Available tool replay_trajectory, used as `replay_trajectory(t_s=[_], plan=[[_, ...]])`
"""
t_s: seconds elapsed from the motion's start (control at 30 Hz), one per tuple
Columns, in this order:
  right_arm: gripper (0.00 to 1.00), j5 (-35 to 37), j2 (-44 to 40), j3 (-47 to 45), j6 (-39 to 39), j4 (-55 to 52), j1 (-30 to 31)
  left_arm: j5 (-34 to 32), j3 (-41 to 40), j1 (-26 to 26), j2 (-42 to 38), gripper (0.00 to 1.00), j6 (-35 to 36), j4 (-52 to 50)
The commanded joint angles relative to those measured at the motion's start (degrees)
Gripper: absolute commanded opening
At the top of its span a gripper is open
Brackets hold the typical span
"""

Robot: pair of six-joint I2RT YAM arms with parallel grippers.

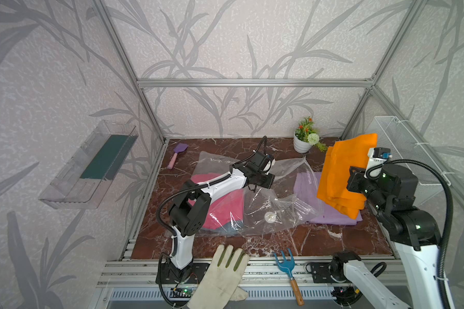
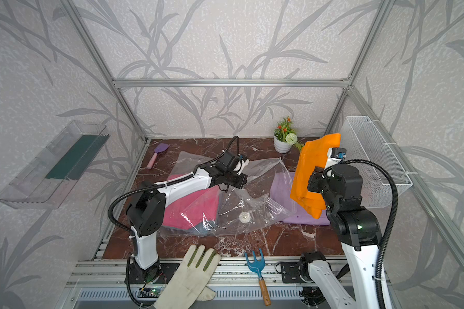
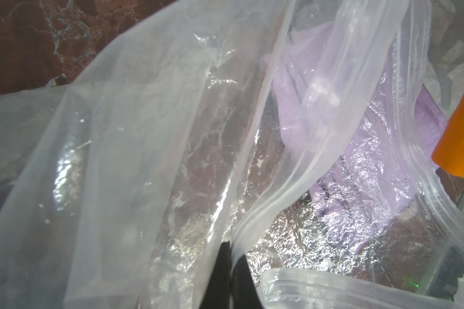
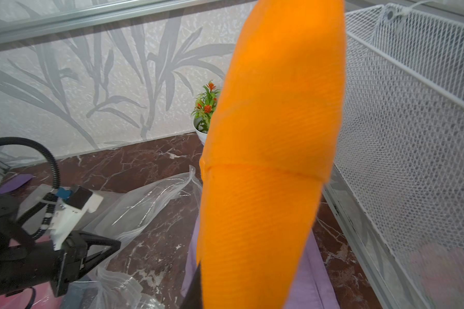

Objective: Take the trousers out of the vacuum bag
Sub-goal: Place the trousers at the center of the board.

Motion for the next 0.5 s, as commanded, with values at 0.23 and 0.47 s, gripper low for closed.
replay_trajectory(t_s=[0.23,0.47], plan=[[0.0,3.46,2.81,0.66,-2.58,14.95,-4.55,-1.25,-6.51,2.56,-6.7,0.0,-1.26,3.84],[0.0,-3.05,5.43,-3.13,0.85,19.66,-6.51,0.42,-12.76,4.64,-11.87,0.0,-3.18,8.28]])
